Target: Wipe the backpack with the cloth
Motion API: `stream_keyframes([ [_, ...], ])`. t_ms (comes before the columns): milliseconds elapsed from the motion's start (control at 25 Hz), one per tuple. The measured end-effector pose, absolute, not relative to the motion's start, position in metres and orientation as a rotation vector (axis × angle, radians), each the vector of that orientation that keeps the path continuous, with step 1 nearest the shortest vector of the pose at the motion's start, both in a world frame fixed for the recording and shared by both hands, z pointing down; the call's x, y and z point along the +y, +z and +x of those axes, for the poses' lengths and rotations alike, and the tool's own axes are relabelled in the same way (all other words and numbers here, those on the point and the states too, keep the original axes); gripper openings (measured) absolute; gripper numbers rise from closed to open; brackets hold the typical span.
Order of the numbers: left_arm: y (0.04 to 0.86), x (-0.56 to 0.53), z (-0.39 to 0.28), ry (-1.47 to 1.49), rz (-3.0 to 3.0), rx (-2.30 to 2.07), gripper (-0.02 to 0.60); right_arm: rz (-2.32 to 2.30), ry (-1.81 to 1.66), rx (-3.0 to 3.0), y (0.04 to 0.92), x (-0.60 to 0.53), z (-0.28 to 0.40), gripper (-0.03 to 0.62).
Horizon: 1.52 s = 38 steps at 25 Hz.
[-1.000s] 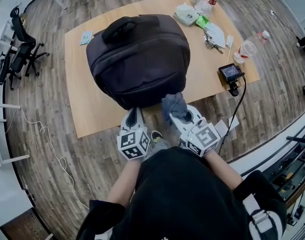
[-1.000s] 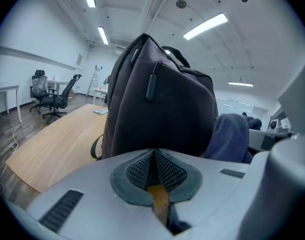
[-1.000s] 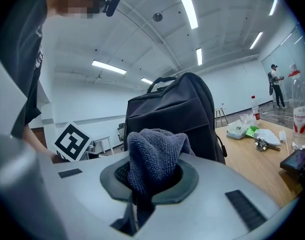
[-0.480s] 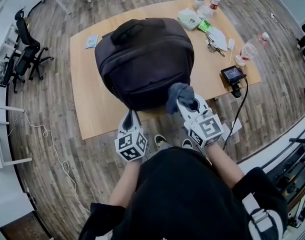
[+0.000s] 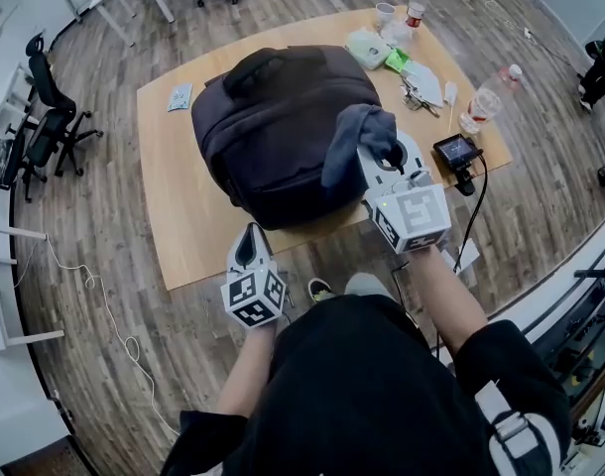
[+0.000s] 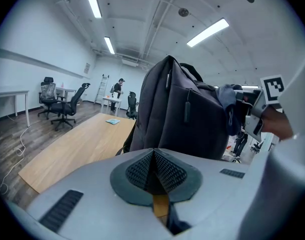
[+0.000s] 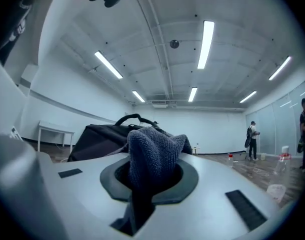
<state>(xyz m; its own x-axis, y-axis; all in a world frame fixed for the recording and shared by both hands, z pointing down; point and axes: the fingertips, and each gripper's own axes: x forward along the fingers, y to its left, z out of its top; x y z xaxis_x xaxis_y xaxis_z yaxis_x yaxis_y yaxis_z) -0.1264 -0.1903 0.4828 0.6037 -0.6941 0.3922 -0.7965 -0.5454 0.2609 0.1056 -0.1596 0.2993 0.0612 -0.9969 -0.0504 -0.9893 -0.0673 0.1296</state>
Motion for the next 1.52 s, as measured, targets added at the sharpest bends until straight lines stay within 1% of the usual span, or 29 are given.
stream_keyframes([
  [160,0.480,-0.193,-0.125,0.325,2.416,-1.190,0.014,2.232,-0.180,-2.038,0.289,-0.177,0.112,0.051],
  [400,0.475,-0.193,-0.132,0.306,2.413,-1.195,0.015,2.103,-0.123,-1.928,0.307,-0.208,0.076,0.051],
  [520,0.475,-0.193,-0.138,0.309,2.422,-1.202,0.014,2.020,-0.112,-1.940,0.309,-0.230,0.041,0.051],
  [680,0.475,-0.195,-0.149,0.311,2.410,-1.225,0.015,1.894,-0.079,-2.153,0.295,-0.250,-0.038,0.051],
  [800,0.478,-0.197,-0.158,0.323,2.396,-1.242,0.014,1.807,-0.199,-2.154,0.290,-0.250,-0.072,0.051],
  [920,0.481,-0.197,-0.164,0.329,2.388,-1.248,0.014,1.765,-0.207,-2.138,0.301,-0.246,-0.066,0.051],
  [1040,0.484,-0.196,-0.160,0.333,2.392,-1.233,0.015,1.762,-0.109,-2.129,0.314,-0.244,-0.042,0.051],
  [1240,0.485,-0.196,-0.148,0.352,2.418,-1.196,0.014,1.781,-0.092,-1.992,0.323,-0.240,0.001,0.051],
  [1400,0.483,-0.197,-0.137,0.367,2.435,-1.166,0.014,1.770,-0.197,-1.866,0.319,-0.231,0.017,0.054],
  [1440,0.483,-0.198,-0.135,0.369,2.436,-1.161,0.015,1.763,-0.252,-1.790,0.318,-0.229,0.022,0.060],
  [1480,0.484,-0.199,-0.134,0.369,2.435,-1.159,0.015,1.753,-0.301,-1.716,0.318,-0.227,0.027,0.090],
  [1520,0.485,-0.200,-0.134,0.369,2.432,-1.159,0.015,1.742,-0.340,-1.657,0.317,-0.226,0.031,0.134],
])
